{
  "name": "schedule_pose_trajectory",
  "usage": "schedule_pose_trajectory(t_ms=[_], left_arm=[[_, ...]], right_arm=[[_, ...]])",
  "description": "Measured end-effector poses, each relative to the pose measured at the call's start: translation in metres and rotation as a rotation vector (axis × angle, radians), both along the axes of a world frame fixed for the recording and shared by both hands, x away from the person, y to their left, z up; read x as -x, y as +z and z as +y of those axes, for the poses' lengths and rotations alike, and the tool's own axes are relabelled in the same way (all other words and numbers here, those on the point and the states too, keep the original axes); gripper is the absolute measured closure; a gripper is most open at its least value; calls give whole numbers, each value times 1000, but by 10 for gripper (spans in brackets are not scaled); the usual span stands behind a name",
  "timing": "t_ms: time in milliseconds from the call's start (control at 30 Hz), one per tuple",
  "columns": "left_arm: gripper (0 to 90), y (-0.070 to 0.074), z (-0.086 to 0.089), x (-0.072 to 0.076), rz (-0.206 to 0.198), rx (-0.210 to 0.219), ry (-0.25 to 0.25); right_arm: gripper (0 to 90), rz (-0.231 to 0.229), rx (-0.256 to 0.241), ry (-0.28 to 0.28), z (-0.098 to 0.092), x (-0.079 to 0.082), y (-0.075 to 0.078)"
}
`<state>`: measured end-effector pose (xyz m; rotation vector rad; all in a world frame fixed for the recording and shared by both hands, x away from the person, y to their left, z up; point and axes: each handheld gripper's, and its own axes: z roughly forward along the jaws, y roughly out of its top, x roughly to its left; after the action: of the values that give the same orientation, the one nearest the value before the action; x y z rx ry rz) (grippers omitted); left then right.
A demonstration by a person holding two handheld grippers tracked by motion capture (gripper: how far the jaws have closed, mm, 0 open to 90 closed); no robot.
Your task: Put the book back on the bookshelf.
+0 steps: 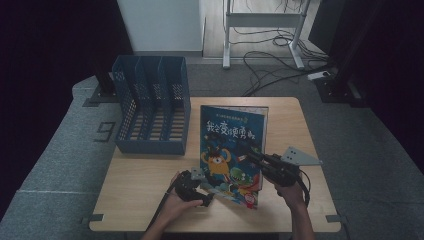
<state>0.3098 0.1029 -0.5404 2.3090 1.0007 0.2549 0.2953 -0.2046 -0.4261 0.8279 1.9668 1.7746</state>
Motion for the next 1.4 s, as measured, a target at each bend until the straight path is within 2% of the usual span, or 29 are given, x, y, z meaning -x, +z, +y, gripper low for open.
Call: schedule_pose_trajectory(t_ms=[200, 267, 367, 667, 967, 1233, 1333, 1400], left_arm=[[22, -1, 0, -3, -15, 5, 21], [23, -2, 0, -4, -21, 10, 24], [23, -2, -1, -6, -27, 6, 31], [53, -1, 0, -4, -18, 5, 43], [70, -2, -1, 0, -34, 11, 58], [75, 0, -5, 3, -11, 9, 32], [84, 0, -5, 2, -10, 34, 50], [85, -1, -5, 2, -15, 34, 49]], right_arm=[[781, -31, 32, -20, 4, 3, 2], [782, -62, 46, -19, 6, 6, 3], [783, -86, 56, -15, 9, 8, 5], [788, -76, 40, 4, 5, 6, 2], [786, -81, 51, 11, 5, 7, 2], [786, -81, 53, 10, 5, 7, 2], [786, -84, 56, 10, 5, 8, 2], [785, -86, 60, 8, 5, 8, 3]])
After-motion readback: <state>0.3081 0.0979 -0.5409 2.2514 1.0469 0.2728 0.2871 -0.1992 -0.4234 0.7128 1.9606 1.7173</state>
